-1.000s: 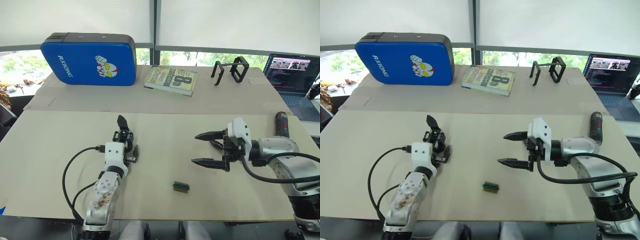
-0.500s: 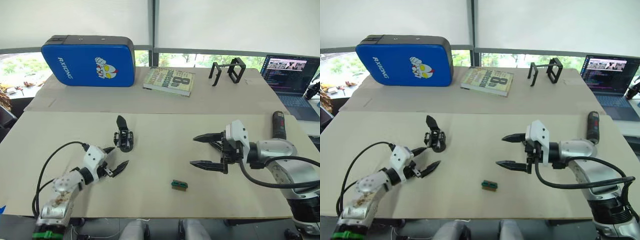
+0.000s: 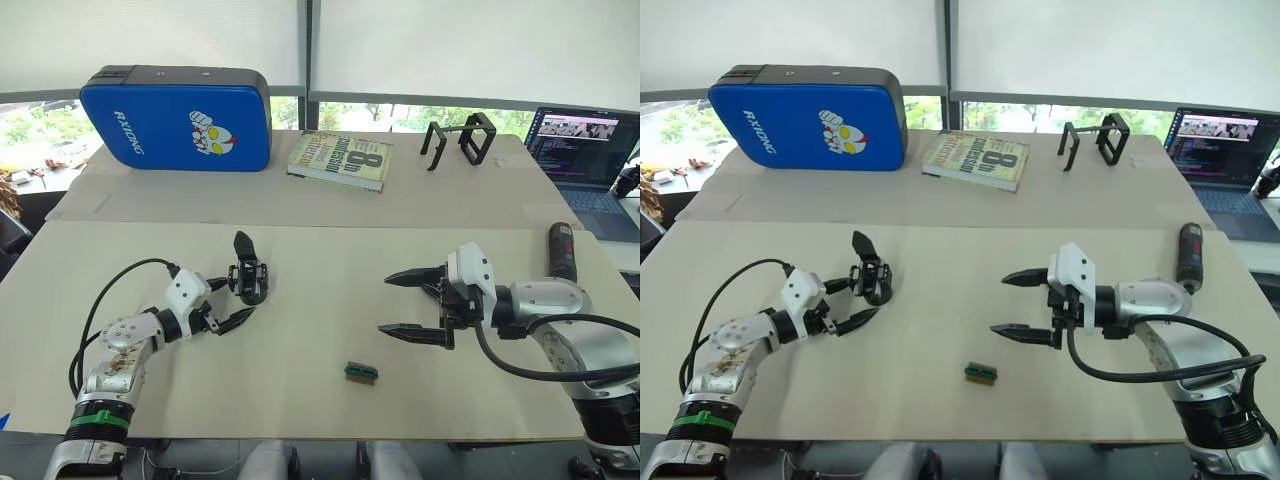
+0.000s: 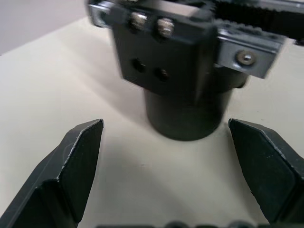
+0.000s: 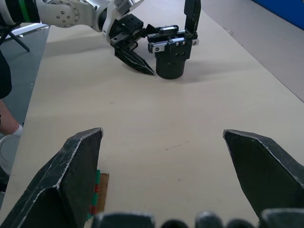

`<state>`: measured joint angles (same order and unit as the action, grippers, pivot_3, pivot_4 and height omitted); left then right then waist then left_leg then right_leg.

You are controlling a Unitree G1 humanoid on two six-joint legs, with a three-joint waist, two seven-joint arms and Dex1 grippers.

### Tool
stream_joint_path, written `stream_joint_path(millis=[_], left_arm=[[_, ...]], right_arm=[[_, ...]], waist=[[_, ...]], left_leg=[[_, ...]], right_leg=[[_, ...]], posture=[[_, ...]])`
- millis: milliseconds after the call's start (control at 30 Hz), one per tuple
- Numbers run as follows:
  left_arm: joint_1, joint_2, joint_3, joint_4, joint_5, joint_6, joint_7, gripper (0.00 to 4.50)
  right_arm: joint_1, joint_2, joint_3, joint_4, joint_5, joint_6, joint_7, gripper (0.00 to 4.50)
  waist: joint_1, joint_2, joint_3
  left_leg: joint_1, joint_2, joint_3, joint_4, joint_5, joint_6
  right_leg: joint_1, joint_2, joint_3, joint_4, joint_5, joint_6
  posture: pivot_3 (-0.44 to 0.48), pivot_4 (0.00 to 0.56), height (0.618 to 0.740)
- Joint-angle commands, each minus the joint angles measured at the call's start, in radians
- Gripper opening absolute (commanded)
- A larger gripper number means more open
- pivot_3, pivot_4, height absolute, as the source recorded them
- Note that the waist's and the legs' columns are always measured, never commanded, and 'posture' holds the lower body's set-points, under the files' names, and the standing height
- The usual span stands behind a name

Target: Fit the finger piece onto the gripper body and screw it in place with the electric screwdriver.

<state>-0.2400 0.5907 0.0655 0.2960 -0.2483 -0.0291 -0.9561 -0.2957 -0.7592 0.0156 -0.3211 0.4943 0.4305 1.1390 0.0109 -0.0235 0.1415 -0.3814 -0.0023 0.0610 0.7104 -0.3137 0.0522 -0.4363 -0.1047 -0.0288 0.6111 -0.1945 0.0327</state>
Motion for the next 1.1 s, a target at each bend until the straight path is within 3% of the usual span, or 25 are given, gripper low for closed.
stream_joint_path(millis=[33,300,400,500,533,833,1100], left_arm=[[-0.036,-0.016,0.0,0.008,-0.009,-0.005,-0.003,4.47],[-0.087,-0.032,-0.005,0.045,-0.006,-0.007,-0.014,4.47],[-0.093,-0.032,-0.006,0.057,-0.005,-0.02,-0.026,3.63],[-0.092,-0.033,-0.015,0.059,0.002,-0.037,-0.04,2.39],[-0.086,-0.039,-0.022,0.046,0.001,-0.038,-0.042,2.29],[-0.098,-0.227,-0.125,-0.18,0.012,0.053,0.097,2.3],[-0.211,-0.342,-0.234,-0.093,0.107,0.085,0.182,2.3]], right_arm=[[-0.014,-0.005,-0.01,-0.017,0.008,-0.016,0.006,4.5],[-0.014,-0.006,-0.009,-0.019,0.006,-0.014,0.003,4.5],[-0.014,-0.002,-0.013,-0.021,0.006,-0.014,-0.005,4.5],[-0.01,-0.004,-0.022,-0.03,0.013,-0.01,-0.013,4.5],[-0.005,-0.008,-0.027,-0.035,0.015,-0.01,-0.014,4.5],[0.094,-0.069,-0.115,-0.118,0.058,0.062,-0.052,4.5],[0.161,-0.081,-0.172,-0.157,0.054,0.074,-0.141,4.5]], waist=[[0.001,0.0,0.0],[0.001,0.0,0.0],[-0.001,0.0,0.0],[-0.001,0.0,0.0],[-0.001,0.0,0.0],[0.02,0.0,0.0],[0.014,-0.001,0.0]], left_leg=[[0.0,0.0,0.0,0.0,0.0,0.0],[0.0,0.0,0.0,0.002,0.0,0.0],[0.0,0.0,0.0,0.002,0.0,0.0],[0.0,0.0,0.0,0.002,0.0,0.0],[0.0,0.0,0.0,0.002,0.0,0.0],[-0.008,-0.001,-0.002,0.007,0.0,-0.001],[-0.007,-0.003,-0.002,0.008,-0.001,0.003]], right_leg=[[0.0,0.0,0.0,0.0,0.0,0.0],[0.001,0.0,-0.001,0.001,0.0,0.001],[0.0,0.001,-0.001,0.001,0.0,0.001],[0.0,0.001,-0.001,0.001,0.0,0.001],[0.0,0.001,-0.001,0.001,0.0,0.001],[-0.001,-0.001,-0.003,0.0,0.003,0.005],[0.0,-0.001,-0.003,-0.002,0.003,0.006]], posture=[[0.0,0.15,0.74],[0.0,0.15,0.74],[0.0,0.15,0.74],[0.0,0.15,0.74],[0.0,0.15,0.74],[0.0,0.15,0.74],[0.0,0.15,0.74]])
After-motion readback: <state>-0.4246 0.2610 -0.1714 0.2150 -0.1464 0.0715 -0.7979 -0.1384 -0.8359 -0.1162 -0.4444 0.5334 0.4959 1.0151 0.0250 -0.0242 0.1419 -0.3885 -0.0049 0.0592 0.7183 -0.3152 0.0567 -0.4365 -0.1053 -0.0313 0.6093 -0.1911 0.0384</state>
